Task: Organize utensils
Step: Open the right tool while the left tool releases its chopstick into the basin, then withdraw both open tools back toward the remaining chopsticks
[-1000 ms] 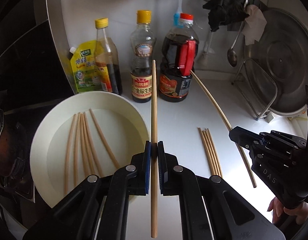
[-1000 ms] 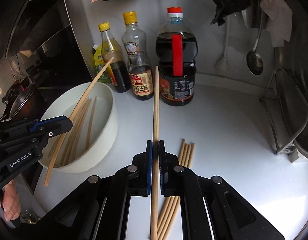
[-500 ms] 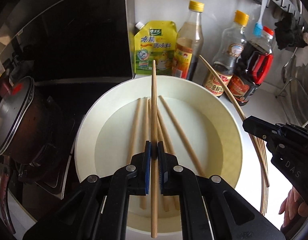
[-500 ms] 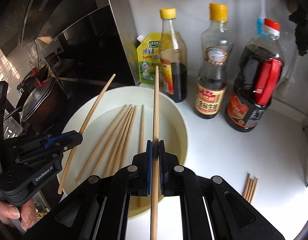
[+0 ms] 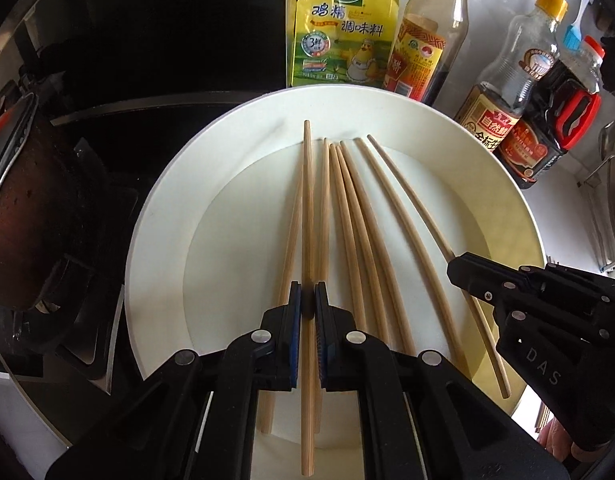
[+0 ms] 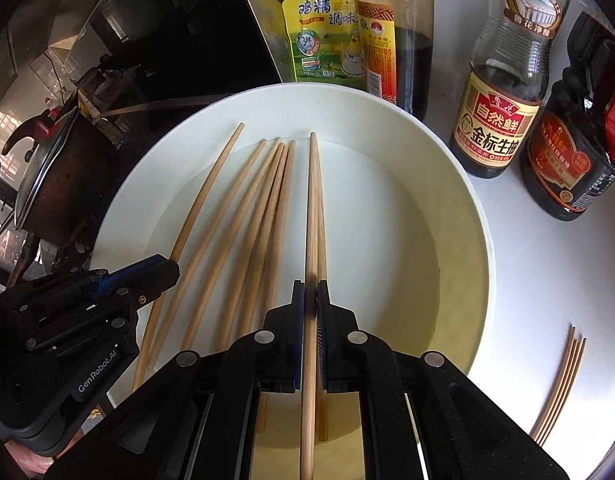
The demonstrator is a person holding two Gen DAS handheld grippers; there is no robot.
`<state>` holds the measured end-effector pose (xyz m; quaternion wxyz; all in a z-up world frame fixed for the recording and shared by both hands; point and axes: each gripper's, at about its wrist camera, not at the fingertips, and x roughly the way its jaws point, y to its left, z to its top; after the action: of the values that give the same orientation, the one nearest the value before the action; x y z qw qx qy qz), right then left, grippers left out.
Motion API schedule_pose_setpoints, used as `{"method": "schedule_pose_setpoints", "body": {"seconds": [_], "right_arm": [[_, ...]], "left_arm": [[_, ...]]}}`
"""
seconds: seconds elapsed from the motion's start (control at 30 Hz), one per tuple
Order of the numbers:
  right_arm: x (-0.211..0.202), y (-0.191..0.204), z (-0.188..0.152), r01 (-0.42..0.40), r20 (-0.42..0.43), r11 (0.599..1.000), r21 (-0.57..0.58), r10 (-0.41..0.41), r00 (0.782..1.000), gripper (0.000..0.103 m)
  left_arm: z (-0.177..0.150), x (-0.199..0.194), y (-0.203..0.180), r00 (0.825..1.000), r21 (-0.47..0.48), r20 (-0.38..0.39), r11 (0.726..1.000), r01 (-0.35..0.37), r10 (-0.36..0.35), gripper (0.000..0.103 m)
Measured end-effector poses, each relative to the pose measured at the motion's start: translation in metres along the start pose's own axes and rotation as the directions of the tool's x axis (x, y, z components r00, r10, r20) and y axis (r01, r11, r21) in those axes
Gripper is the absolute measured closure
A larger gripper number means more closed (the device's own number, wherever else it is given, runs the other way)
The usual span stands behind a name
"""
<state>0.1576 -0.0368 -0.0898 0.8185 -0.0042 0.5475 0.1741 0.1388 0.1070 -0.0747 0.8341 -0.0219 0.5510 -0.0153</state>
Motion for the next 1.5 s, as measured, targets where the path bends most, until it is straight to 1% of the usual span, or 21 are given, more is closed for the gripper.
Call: {"method": "schedule_pose_setpoints", "body": {"seconds": [0.1, 0.13, 0.17, 0.2, 0.23, 0.27, 0.33, 0.4, 0.47, 0.6, 0.73, 1.2, 1.37, 1.5], "right_arm": [[0.002, -0.001, -0.001, 0.004, -0.011, 1.0, -0.001, -0.004, 1.0, 0.097], [0.002, -0.001, -0.001, 0.007, -0.01, 1.0, -0.003, -0.007, 1.0, 0.095], [0.0, -0.001, -0.002, 0.007, -0.004, 1.0, -0.005, -0.007, 1.0, 0.092], [-0.002, 0.0, -0.002, 0.013, 0.005, 1.0, -0.008, -0.013, 1.0, 0.085], [-0.005, 0.0, -0.001, 0.02, 0.016, 1.0, -0.013, -0.019, 1.0, 0.082], [-0.008, 0.001, -0.001, 0.025, 0.026, 1.0, -0.016, -0.024, 0.999, 0.082], [-0.012, 0.0, -0.002, 0.028, 0.036, 0.999, -0.018, -0.028, 0.999, 0.082], [-0.017, -0.001, -0.003, 0.031, 0.045, 0.999, -0.017, -0.031, 0.999, 0.082], [-0.021, -0.002, -0.005, 0.033, 0.053, 0.999, -0.014, -0.032, 0.998, 0.081], [-0.031, -0.003, -0.012, 0.033, 0.065, 0.999, -0.01, -0.032, 0.997, 0.078], [-0.039, -0.001, -0.02, 0.027, 0.081, 1.0, -0.007, -0.026, 0.996, 0.073], [-0.077, 0.001, -0.046, 0.015, 0.14, 1.0, -0.003, -0.015, 0.99, 0.072], [-0.086, -0.002, -0.058, 0.011, 0.147, 1.0, 0.007, -0.012, 0.989, 0.071], [-0.092, -0.008, -0.071, 0.012, 0.149, 1.0, 0.02, -0.015, 0.989, 0.069]], "left_arm": [[-0.001, 0.003, 0.004, 1.0, -0.021, -0.015, 1.0, -0.003, 0.003, 0.095], [-0.001, 0.003, 0.006, 1.0, -0.026, -0.014, 1.0, -0.012, 0.012, 0.089], [-0.001, 0.002, 0.006, 1.0, -0.028, -0.011, 0.999, -0.018, 0.018, 0.079], [0.001, 0.001, 0.007, 1.0, -0.031, -0.005, 0.999, -0.023, 0.022, 0.073], [0.0, -0.001, 0.008, 0.999, -0.037, 0.004, 0.999, -0.031, 0.032, 0.059], [0.001, -0.004, 0.009, 0.999, -0.043, 0.016, 0.998, -0.035, 0.035, 0.049], [0.0, -0.011, 0.011, 0.998, -0.053, 0.039, 0.998, -0.04, 0.042, 0.04], [0.001, -0.016, 0.013, 0.997, -0.058, 0.051, 0.997, -0.048, 0.051, 0.039], [0.0, -0.021, 0.014, 0.997, -0.065, 0.057, 0.996, -0.054, 0.058, 0.034], [-0.005, -0.031, 0.013, 0.995, -0.074, 0.072, 0.996, -0.058, 0.064, 0.032], [-0.01, -0.042, 0.011, 0.993, -0.082, 0.091, 0.995, -0.064, 0.071, 0.029], [-0.037, -0.081, 0.005, 0.985, -0.092, 0.146, 0.993, -0.074, 0.087, 0.027], [-0.047, -0.09, -0.003, 0.984, -0.087, 0.152, 0.993, -0.077, 0.089, 0.026], [-0.055, -0.095, -0.012, 0.985, -0.074, 0.149, 0.994, -0.078, 0.088, 0.025]]}}
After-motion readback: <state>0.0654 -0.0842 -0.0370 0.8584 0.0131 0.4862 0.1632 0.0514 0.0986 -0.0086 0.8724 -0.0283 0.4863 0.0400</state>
